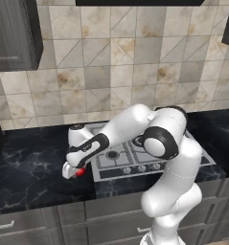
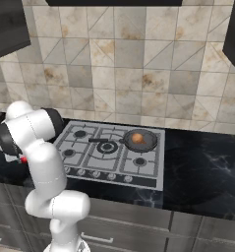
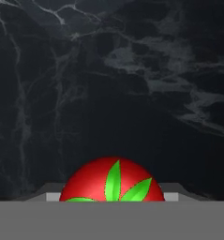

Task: Place the pan on the rear right burner on the stove. Then place the tomato and the onion in the pan and turn on the rear right burner.

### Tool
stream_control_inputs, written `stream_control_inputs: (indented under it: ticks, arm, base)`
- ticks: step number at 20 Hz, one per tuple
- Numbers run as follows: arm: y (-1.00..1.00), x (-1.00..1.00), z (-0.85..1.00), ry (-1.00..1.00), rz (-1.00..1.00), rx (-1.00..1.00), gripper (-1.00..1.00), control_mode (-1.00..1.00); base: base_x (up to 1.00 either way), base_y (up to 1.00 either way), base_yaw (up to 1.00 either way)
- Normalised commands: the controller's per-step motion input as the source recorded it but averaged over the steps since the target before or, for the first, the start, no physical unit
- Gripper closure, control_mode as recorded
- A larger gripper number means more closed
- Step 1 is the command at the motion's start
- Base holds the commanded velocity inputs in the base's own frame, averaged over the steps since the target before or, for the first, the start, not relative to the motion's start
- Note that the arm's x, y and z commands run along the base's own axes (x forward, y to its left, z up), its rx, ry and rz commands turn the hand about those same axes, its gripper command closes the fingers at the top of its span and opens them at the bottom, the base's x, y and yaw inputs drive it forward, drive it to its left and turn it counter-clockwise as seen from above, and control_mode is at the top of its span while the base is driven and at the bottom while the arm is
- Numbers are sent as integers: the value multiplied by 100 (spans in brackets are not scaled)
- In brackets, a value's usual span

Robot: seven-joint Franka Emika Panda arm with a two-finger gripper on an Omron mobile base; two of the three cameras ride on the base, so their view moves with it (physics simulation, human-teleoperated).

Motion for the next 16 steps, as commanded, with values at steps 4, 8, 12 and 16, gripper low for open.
stream_control_inputs:
  ticks: [4,8,12,16]
  arm:
    - [-14,-21,0,-3,-7,0,100,-100]
    - [-18,-15,20,-15,-15,0,100,-100]
    - [-29,-8,40,-23,-21,0,100,-100]
    - [-27,-1,38,-25,-26,0,100,-100]
  base:
    - [0,0,0]
    - [0,0,0]
    - [0,0,0]
    - [0,0,0]
